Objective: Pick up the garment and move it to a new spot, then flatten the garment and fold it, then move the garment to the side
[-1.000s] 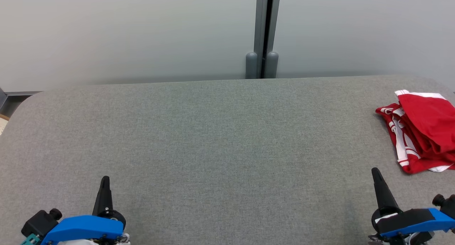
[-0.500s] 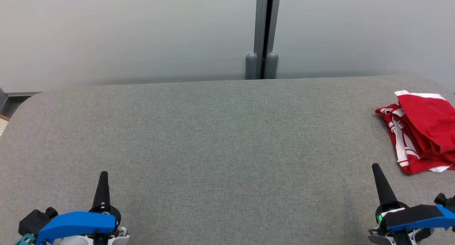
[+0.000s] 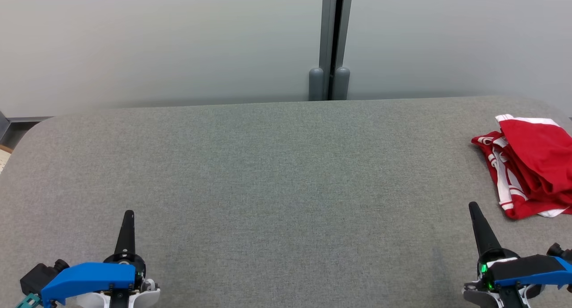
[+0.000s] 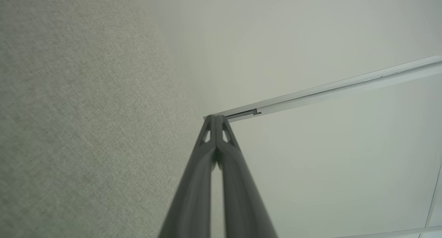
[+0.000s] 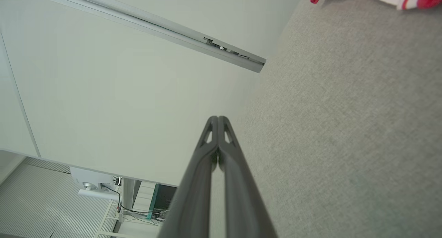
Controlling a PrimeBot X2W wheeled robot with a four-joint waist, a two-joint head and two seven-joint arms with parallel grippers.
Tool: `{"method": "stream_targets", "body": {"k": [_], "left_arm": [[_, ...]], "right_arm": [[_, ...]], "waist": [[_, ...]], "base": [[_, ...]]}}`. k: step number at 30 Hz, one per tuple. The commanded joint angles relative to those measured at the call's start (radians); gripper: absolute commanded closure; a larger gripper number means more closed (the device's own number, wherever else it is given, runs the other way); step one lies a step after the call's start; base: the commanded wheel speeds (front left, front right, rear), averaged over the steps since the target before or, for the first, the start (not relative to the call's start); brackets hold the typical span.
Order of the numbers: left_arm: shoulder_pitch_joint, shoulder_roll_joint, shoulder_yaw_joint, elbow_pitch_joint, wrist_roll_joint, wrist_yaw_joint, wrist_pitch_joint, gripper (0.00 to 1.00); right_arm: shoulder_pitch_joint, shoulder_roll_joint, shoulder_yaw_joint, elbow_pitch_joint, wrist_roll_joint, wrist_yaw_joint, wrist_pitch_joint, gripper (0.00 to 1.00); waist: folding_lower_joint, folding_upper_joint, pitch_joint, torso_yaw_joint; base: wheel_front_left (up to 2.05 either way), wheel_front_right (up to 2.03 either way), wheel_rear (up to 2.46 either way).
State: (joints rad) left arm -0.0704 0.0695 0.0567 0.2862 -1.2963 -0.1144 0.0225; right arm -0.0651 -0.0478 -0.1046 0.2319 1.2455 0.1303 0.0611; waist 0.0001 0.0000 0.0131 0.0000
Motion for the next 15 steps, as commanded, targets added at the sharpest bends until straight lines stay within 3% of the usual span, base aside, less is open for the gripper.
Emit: {"method": "stream_targets", "body": {"k": [1,15], "left_arm": [[-0.023,0.000,0.009,-0.012,-0.020,-0.007,0.006,1.00],[-0.030,-0.006,0.027,-0.023,-0.124,-0.011,0.038,1.00]], "right_arm": [[-0.020,-0.004,-0.003,-0.003,0.025,0.001,0.006,1.00],[-0.031,-0.004,-0.006,0.002,0.146,0.001,0.023,1.00]], "waist": [[-0.0001,0.0000,0.000,0.000],[-0.0001,0.0000,-0.003,0.000]], "base": [[0.00,0.00,0.00],[0.00,0.00,0.00]]}}
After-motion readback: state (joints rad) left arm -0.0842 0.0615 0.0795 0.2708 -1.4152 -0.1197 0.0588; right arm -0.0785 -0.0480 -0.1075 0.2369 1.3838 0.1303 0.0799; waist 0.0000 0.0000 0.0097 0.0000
